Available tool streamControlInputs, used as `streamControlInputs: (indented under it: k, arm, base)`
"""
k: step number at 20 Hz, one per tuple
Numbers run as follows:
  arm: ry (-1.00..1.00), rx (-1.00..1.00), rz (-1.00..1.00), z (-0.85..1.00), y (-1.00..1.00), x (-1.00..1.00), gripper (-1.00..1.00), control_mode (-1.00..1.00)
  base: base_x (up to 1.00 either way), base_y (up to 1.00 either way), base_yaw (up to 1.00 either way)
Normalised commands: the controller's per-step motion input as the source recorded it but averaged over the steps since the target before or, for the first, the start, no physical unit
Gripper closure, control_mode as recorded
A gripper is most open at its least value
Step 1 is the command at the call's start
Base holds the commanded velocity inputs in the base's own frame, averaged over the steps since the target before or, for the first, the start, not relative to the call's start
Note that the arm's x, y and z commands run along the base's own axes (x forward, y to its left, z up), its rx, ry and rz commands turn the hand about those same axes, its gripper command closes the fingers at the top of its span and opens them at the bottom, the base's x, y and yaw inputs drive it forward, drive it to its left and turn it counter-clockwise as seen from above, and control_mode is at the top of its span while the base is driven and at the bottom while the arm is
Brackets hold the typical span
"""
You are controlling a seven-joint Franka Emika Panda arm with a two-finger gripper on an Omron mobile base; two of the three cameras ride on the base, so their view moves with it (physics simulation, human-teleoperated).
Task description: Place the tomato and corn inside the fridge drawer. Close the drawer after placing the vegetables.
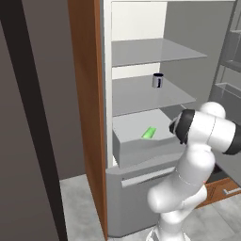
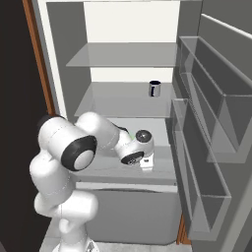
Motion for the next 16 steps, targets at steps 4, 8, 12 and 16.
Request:
streamControlInputs:
  k: [4,8,12,16]
  arm:
    - [0.0,0.0,-0.01,0.0,0.06,0.51,-1.0,-1.0]
    - [-0.02,0.01,-0.02,0.0,0.0,0.59,-1.0,-1.0]
    - [-0.05,0.03,-0.02,0.0,0.0,0.61,-1.0,-1.0]
    - [-0.07,0.03,-0.01,0.0,0.0,0.57,-1.0,-1.0]
  base:
    - [0.0,0.0,0.0]
    - [0.0,0.0,0.0]
    - [0.0,0.0,0.0]
    - [0.0,0.0,0.0]
